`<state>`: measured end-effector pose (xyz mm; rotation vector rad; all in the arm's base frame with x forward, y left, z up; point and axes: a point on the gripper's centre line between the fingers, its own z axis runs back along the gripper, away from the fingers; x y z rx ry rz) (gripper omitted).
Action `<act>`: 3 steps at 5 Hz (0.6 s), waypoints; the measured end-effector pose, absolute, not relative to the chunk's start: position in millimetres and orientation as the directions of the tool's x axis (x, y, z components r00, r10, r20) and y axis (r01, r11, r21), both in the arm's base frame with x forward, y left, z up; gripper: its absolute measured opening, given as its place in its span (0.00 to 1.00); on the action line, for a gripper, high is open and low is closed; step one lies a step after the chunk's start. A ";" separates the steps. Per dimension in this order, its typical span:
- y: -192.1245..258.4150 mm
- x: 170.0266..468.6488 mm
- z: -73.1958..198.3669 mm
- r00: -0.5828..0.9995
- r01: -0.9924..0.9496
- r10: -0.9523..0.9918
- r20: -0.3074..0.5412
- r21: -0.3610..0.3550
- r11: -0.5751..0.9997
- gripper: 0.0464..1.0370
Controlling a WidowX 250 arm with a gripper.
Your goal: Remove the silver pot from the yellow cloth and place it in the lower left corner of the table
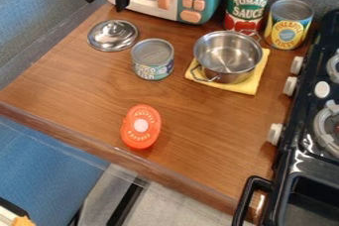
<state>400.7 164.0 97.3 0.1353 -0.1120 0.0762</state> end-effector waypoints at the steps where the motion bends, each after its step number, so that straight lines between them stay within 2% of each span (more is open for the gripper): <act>1: 160.8 398.5 79.7 0.995 -0.075 0.067 0.077 0.113 0.991 0.96; 2: 115.3 396.2 68.1 0.997 0.037 -0.042 0.068 0.066 0.997 0.96; 3: 56.5 397.6 93.4 0.972 0.176 -0.178 0.152 0.027 0.984 0.96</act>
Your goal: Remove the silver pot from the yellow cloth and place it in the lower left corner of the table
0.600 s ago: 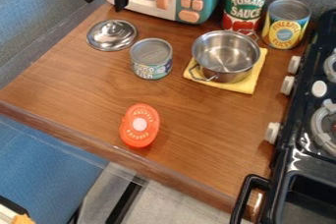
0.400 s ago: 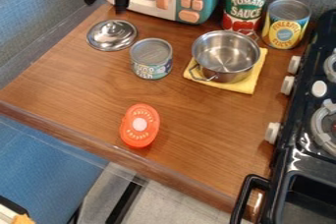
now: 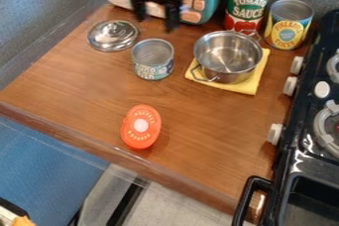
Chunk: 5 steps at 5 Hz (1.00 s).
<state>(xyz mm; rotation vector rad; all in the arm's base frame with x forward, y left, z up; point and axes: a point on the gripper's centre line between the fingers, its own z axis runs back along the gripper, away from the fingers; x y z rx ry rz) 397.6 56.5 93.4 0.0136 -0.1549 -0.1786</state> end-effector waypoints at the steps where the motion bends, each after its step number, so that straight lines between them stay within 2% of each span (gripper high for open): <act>1: 16.7 389.0 99.1 0.938 0.290 -0.287 0.196 0.010 0.957 0.96; 2: -35.0 382.2 92.8 0.903 0.384 -0.375 0.211 -0.004 0.923 0.96; 3: -64.6 382.1 90.8 0.890 0.400 -0.390 0.236 0.006 0.917 0.96; 5: -77.0 383.4 65.6 0.880 0.433 -0.431 0.200 0.037 0.901 0.96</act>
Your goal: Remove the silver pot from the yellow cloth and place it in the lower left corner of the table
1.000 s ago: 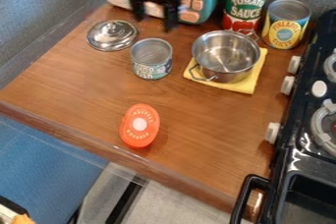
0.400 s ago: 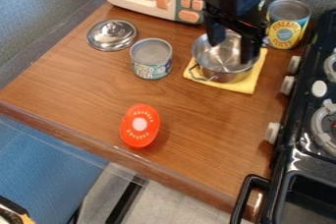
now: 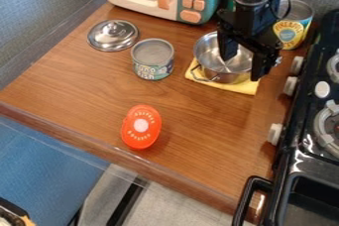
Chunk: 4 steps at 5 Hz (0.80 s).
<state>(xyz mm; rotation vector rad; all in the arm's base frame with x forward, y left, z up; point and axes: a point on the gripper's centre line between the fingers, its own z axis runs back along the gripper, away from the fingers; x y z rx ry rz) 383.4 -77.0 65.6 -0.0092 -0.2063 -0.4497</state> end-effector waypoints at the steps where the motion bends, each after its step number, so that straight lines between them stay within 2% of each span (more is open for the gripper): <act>1: -73.4 384.0 53.8 0.887 0.425 -0.427 0.174 0.052 0.904 0.93; 3: -68.1 379.3 37.0 0.882 0.447 -0.455 0.124 0.086 0.890 0.34; 4: -68.9 377.8 37.0 0.877 0.460 -0.465 0.118 0.072 0.885 0.13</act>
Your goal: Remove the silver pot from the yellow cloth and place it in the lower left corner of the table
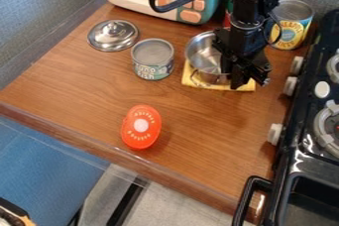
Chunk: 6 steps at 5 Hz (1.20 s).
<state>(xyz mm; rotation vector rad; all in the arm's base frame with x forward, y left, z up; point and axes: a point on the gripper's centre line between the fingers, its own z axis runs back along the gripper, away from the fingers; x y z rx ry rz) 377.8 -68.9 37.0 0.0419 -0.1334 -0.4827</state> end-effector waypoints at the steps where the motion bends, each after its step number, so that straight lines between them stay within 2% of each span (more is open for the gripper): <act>1: -62.2 379.9 60.2 0.884 0.444 -0.442 0.152 0.022 0.896 0.05; 2: -45.6 383.9 103.6 0.888 0.413 -0.397 0.232 -0.024 0.910 0.03; 3: -15.5 380.2 131.7 0.906 0.363 -0.339 0.252 -0.051 0.931 0.03; 4: 30.6 372.1 149.0 0.923 0.287 -0.278 0.265 0.005 0.958 0.03; 5: 69.2 350.9 132.3 0.943 0.229 -0.244 0.225 0.088 0.969 0.03; 6: 99.3 327.7 112.2 0.966 0.165 -0.182 0.184 0.103 0.981 0.03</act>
